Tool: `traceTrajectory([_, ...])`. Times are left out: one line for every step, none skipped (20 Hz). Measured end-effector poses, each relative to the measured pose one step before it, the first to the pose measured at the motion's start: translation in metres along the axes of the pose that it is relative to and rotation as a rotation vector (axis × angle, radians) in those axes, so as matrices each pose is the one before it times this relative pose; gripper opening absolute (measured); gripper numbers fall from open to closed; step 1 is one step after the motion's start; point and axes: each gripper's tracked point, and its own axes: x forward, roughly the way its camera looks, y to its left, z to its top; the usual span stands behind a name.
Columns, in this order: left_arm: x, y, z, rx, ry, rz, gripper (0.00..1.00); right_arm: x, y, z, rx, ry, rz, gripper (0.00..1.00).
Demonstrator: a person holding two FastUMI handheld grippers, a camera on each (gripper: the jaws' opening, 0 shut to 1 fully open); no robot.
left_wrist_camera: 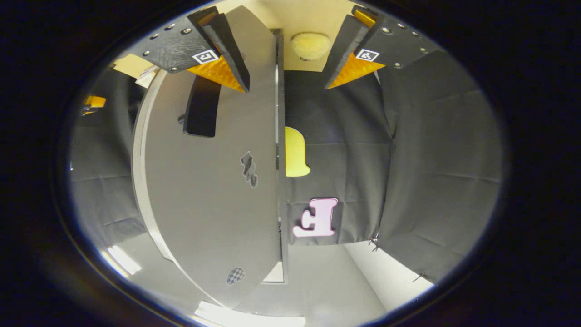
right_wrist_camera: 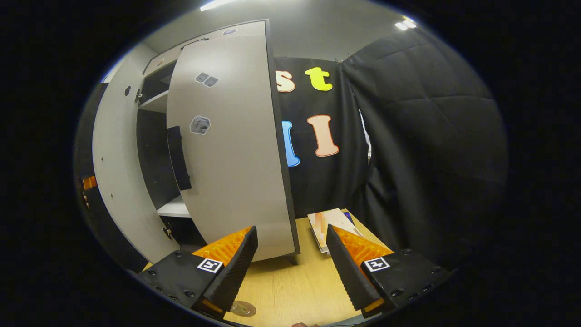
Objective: Grasp the bottle in the cabinet with the left hand and place it on the coaster, then close the right door with the right hand and the left door with the left hand.
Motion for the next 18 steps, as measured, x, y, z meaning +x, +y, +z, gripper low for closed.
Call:
traceTrajectory([-0.00202, -0.0089, -0.00074, 0.001, -0.00578, 0.00901, 0.93, 0.00168, -0.00359, -0.00135, -0.00513, 0.00788, 0.00543, 0.97])
traceTrajectory([0.00035, -0.00903, 0.00233, 0.00022, -0.00755, 0.0115, 0.93, 0.0019, -0.00359, -0.00286, -0.00634, 0.00991, 0.00637, 0.97])
traceTrajectory([0.00418, -0.00879, 0.00028, -0.00024, -0.00368, 0.00773, 0.93, 0.0019, -0.00264, -0.00255, -0.00601, 0.01162, 0.00881, 0.97])
traceTrajectory([0.00337, -0.00973, 0.00183, -0.00518, -0.00506, 0.00422, 0.93, 0.00088, -0.00228, -0.00265, -0.00484, 0.01172, 0.00876, 0.97])
traceTrajectory([0.00195, -0.01066, 0.00039, -0.01132, -0.01013, 0.00142, 0.94, -0.00743, -0.0077, -0.00223, -0.00273, 0.0082, 0.008, 0.97])
traceTrajectory([0.00179, -0.01182, 0.00131, -0.02242, -0.01039, -0.00229, 0.96, 0.00037, -0.00122, -0.00072, 0.00123, 0.00551, 0.00745, 0.97])
traceTrajectory([-0.00112, -0.01286, -0.00143, -0.02307, -0.00445, -0.00875, 0.97, -0.00026, -0.0011, 0.0, 0.00468, 0.00404, 0.00878, 0.97])
traceTrajectory([-0.0004, -0.01178, -0.0006, -0.0136, -0.00039, -0.01063, 0.99, -0.00194, -0.00119, 0.00042, 0.00462, -0.00126, 0.00879, 0.97])
traceTrajectory([-0.00154, -0.0069, 0.00103, -0.0017, -0.00039, 0.00221, 0.99, -0.00103, -0.0015, 0.00221, 0.00109, -0.00779, 0.00499, 0.97])
traceTrajectory([-0.00312, -0.00554, 0.00049, 0.01012, -0.00084, 0.00504, 0.99, -0.00188, -0.0032, 0.00093, -0.00234, -0.00865, 0.00158, 0.97])
traceTrajectory([-0.00474, -0.00522, -0.00045, 0.01331, 0.00147, 0.00416, 0.99, -0.00171, -0.00345, 0.00086, -0.00284, -0.00455, 0.00224, 0.97])
traceTrajectory([-0.00544, -0.00366, -0.00094, 0.00907, 0.00438, 0.00459, 0.99, -0.00152, -0.00334, -0.00096, -0.00218, -0.00118, 0.0043, 0.97])
traceTrajectory([-0.00714, -0.00353, -0.00184, 0.00358, 0.00595, 0.00143, 0.99, -0.00041, -0.00324, -0.00034, -0.00238, 0.00225, 0.0053, 0.97])
traceTrajectory([-0.00673, -0.00314, -0.00163, -0.00144, 0.0056, 0.00611, 0.99, -0.00034, -0.00252, -0.0011, -0.0022, 0.00393, 0.00777, 0.97])
traceTrajectory([-0.00844, -0.0019, -0.00091, -0.00386, -0.00016, 0.00325, 0.99, 0.00025, -0.00198, -0.00088, 0.00053, 0.00686, 0.00873, 0.97])
traceTrajectory([-0.00858, -0.00134, 0.00027, -0.0039, -0.00275, 0.00389, 0.99, -0.00069, -0.001, -0.00139, 0.00316, 0.00468, 0.01423, 0.97])
traceTrajectory([-0.01212, -0.00197, -0.00142, -0.00569, -0.00349, 0.00567, 0.99, 0.01177, 0.00537, 0.00046, 0.00275, 0.00191, 0.0166, 0.97])
traceTrajectory([-0.01199, -0.00111, -0.00039, -0.00778, -0.00179, 0.00364, 0.99, -0.00013, 0.00126, -0.00093, 0.00041, 0.00433, 0.01612, 0.97])
